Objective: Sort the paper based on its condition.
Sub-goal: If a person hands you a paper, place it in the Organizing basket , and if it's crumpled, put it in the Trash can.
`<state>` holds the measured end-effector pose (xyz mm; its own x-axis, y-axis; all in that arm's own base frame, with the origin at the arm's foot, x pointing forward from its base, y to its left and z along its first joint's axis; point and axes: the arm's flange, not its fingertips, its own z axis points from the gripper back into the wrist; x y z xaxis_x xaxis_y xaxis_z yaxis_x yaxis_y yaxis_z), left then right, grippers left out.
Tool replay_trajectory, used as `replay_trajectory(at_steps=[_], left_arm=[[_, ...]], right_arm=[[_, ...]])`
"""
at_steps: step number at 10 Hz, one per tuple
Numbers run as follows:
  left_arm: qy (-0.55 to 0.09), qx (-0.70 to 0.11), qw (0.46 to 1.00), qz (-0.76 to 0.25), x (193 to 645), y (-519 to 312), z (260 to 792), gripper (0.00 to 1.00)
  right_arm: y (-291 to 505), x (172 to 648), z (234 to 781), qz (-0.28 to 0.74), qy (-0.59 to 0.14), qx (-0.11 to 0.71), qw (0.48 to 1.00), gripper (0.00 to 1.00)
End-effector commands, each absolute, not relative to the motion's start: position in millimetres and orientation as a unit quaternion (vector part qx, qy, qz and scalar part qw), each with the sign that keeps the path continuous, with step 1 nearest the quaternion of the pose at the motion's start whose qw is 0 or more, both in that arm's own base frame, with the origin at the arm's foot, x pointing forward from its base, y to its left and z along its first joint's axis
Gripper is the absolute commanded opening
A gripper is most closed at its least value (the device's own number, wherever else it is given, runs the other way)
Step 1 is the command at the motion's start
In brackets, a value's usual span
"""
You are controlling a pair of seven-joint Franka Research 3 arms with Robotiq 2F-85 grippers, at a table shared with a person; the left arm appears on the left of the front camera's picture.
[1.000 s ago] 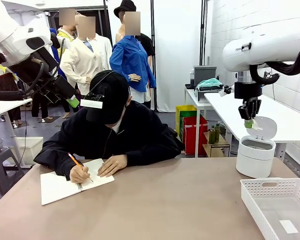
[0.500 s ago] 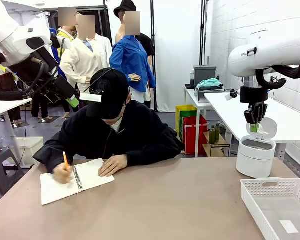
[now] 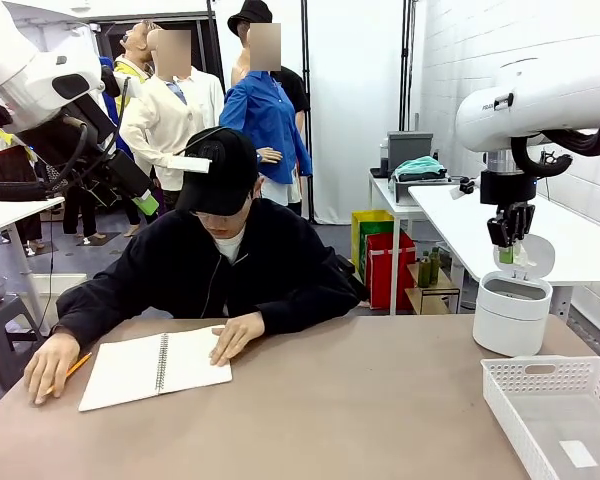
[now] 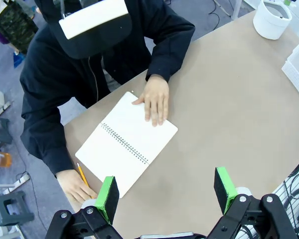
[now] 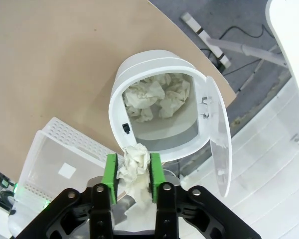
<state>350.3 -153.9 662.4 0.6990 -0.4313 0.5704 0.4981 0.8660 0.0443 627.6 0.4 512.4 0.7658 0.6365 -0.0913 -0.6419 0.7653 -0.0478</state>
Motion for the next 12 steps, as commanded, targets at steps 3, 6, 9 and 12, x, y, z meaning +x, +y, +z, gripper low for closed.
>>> replay_trajectory(at_steps=[3,6,9,12], left_arm=[[-0.296,-0.052,0.92,-0.253,350.1,-152.5,662.9,1.0],[-0.296,-0.052,0.92,-0.253,350.1,-152.5,662.9,1.0],[-0.296,-0.052,0.92,-0.253,350.1,-152.5,662.9,1.0],[-0.296,-0.052,0.92,-0.253,350.1,-152.5,662.9,1.0]], right_arm=[[-4.4,629.4,513.0,0.331,0.03,-0.046,0.942,1.0],[-4.6,631.3,512.2,0.325,0.032,-0.06,0.943,1.0],[3.5,627.8,512.8,0.343,0.033,-0.032,0.938,1.0],[-1.7,627.8,512.7,0.336,0.035,-0.04,0.94,1.0]])
